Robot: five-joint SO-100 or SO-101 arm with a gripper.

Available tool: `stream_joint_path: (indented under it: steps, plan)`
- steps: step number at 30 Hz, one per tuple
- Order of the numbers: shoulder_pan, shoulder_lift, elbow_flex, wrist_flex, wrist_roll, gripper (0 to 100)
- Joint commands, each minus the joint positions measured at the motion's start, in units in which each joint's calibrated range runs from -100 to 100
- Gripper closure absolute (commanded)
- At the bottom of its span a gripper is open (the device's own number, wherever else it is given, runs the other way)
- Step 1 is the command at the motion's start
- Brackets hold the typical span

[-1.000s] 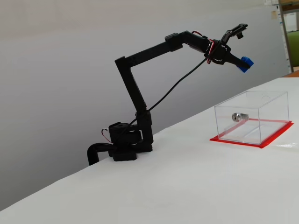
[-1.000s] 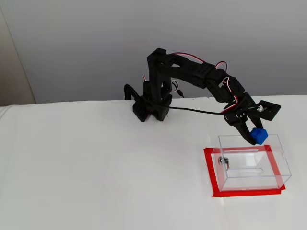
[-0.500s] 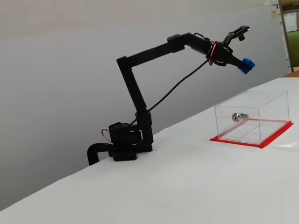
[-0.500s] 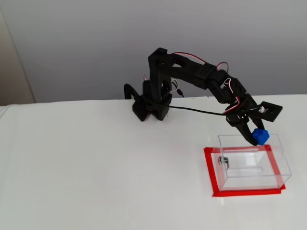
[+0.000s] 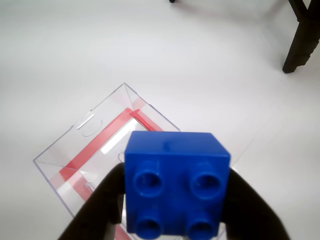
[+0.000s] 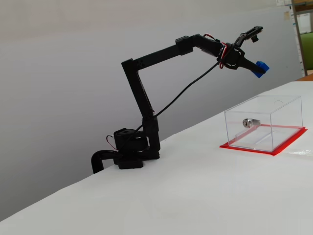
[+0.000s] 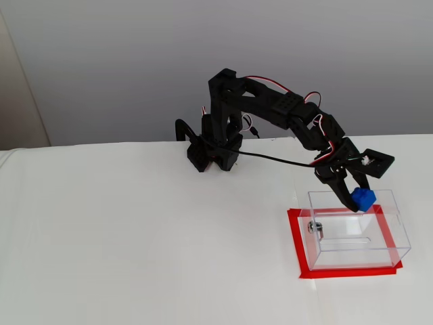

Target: Pick the blue lego brick and place it into the transparent box

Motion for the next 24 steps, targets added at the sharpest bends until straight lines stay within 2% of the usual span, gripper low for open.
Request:
stream_joint_path:
  steps: [1, 8, 15, 24]
  plan:
    - [0.23, -0.38, -2.64, -1.56, 0.09, 90]
    - [0.23, 1.49, -3.46, -1.56, -0.17, 89]
    - [0.15, 2.34, -4.36, -1.56, -0.02, 72]
    - [0.08, 2.42, -4.36, -1.56, 0.03, 71]
